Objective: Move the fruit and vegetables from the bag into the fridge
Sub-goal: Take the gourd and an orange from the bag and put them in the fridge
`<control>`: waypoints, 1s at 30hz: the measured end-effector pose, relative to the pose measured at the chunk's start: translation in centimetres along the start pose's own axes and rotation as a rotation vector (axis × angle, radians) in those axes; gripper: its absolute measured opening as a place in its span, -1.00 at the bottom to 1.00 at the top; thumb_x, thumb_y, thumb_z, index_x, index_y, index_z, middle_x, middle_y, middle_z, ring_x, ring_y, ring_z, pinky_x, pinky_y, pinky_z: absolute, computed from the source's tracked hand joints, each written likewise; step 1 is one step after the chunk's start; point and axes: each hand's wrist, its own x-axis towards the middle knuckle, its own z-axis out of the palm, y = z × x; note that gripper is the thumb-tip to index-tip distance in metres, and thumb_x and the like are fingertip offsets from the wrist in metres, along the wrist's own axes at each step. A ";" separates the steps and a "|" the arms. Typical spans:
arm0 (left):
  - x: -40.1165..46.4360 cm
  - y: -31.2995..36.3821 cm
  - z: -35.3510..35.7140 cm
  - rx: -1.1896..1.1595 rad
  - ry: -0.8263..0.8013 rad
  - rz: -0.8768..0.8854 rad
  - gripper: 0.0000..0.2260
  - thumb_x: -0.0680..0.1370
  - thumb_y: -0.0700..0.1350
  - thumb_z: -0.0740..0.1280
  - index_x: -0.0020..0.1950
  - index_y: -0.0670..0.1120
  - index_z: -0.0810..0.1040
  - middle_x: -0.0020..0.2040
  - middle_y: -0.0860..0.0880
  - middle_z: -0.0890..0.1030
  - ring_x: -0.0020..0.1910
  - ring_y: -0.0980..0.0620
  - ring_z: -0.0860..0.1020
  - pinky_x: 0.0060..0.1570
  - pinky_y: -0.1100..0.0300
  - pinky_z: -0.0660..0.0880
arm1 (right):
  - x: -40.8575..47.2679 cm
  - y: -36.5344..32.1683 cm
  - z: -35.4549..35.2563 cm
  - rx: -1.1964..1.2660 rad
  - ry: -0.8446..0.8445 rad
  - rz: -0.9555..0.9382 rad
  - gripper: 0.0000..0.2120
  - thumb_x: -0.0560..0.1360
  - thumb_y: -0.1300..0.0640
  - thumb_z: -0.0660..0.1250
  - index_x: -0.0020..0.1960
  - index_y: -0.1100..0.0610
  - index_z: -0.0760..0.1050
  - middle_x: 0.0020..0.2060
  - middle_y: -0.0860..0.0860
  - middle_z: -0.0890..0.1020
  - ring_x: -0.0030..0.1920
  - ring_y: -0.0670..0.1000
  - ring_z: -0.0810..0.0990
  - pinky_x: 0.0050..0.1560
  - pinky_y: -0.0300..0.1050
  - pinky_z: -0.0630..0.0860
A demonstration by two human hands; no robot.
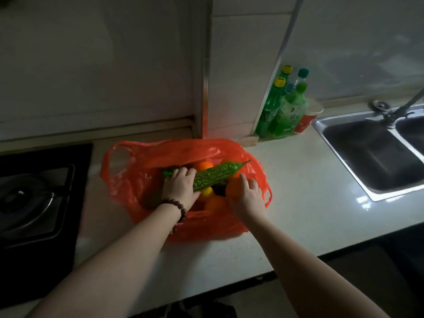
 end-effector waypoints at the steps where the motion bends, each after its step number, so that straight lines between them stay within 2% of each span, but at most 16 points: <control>1: -0.1 0.1 -0.4 -0.028 0.042 -0.020 -0.53 0.43 0.11 0.39 0.26 -0.02 0.38 0.15 -0.04 0.46 0.16 -0.09 0.42 0.07 -0.02 0.44 | 0.0 0.0 -0.3 -0.016 0.007 -0.015 -0.29 0.46 -0.07 0.30 0.50 -0.03 0.05 0.42 0.14 0.23 0.35 0.23 0.28 0.23 0.12 0.37; 6: -0.4 0.5 -5.1 -0.259 0.319 -0.120 -0.58 0.41 0.04 0.44 0.14 -0.14 0.43 0.02 -0.16 0.49 -0.07 -0.21 0.52 -0.20 -0.01 0.51 | -0.2 -2.1 -3.2 0.046 0.101 -0.165 -0.30 0.44 -0.09 0.35 0.48 -0.03 0.13 0.41 0.08 0.27 0.37 0.18 0.26 0.24 0.07 0.33; 9: -0.6 0.5 -8.5 -0.318 0.483 -0.174 -0.60 0.40 0.04 0.44 0.06 -0.18 0.44 -0.03 -0.19 0.50 -0.08 -0.21 0.52 -0.22 0.02 0.48 | -0.3 -4.6 -4.8 0.150 0.145 -0.358 -0.29 0.40 -0.04 0.41 0.46 0.00 0.19 0.37 0.08 0.32 0.33 0.15 0.32 0.19 0.00 0.38; 11: -1.4 -0.1 -10.5 -0.300 0.586 -0.197 -0.59 0.39 0.05 0.43 0.08 -0.17 0.45 -0.02 -0.16 0.50 -0.07 -0.19 0.51 -0.24 0.04 0.45 | -0.5 -6.5 -5.2 0.170 0.144 -0.465 -0.30 0.39 -0.03 0.42 0.45 0.02 0.22 0.34 0.07 0.34 0.30 0.14 0.34 0.14 -0.03 0.40; 16: -6.9 -3.9 -14.3 -0.218 0.713 -0.352 -0.56 0.38 0.09 0.43 0.15 -0.10 0.46 0.02 -0.11 0.51 -0.05 -0.10 0.51 -0.28 0.16 0.36 | -1.8 -12.1 -4.0 0.204 0.033 -0.648 -0.29 0.38 -0.05 0.42 0.45 -0.02 0.20 0.35 0.05 0.32 0.31 0.13 0.33 0.18 0.04 0.45; 20: -14.4 -8.7 -16.2 -0.154 0.746 -0.531 -0.54 0.37 0.11 0.42 0.16 -0.09 0.45 0.04 -0.11 0.51 -0.04 -0.14 0.52 -0.29 0.12 0.39 | -5.0 -18.1 -0.8 0.238 -0.087 -0.801 -0.29 0.36 0.03 0.44 0.44 0.04 0.24 0.31 0.11 0.34 0.28 0.18 0.35 0.17 0.05 0.43; 24: -23.9 -13.4 -17.4 -0.085 0.765 -0.746 -0.51 0.40 0.12 0.41 0.21 -0.10 0.42 0.07 -0.11 0.49 -0.02 -0.09 0.52 -0.29 0.15 0.35 | -10.7 -24.5 3.6 0.236 -0.227 -0.965 -0.29 0.37 0.00 0.45 0.43 0.03 0.23 0.30 0.11 0.34 0.27 0.20 0.35 0.17 0.09 0.44; 27: -32.0 -16.7 -17.8 -0.059 0.793 -0.919 -0.49 0.41 0.12 0.40 0.25 -0.10 0.39 0.10 -0.11 0.46 0.02 -0.13 0.50 -0.22 0.05 0.47 | -16.4 -28.9 7.1 0.233 -0.347 -1.092 -0.29 0.37 -0.02 0.45 0.43 0.01 0.22 0.33 0.11 0.31 0.28 0.21 0.35 0.19 0.14 0.45; 30: -40.7 -19.2 -18.2 -0.071 0.851 -1.089 -0.49 0.42 0.13 0.38 0.26 -0.08 0.38 0.08 -0.10 0.45 0.03 -0.15 0.49 -0.10 -0.04 0.52 | -23.3 -33.0 10.5 0.220 -0.450 -1.230 -0.28 0.38 -0.02 0.44 0.44 0.00 0.19 0.35 0.09 0.27 0.30 0.19 0.34 0.20 0.10 0.42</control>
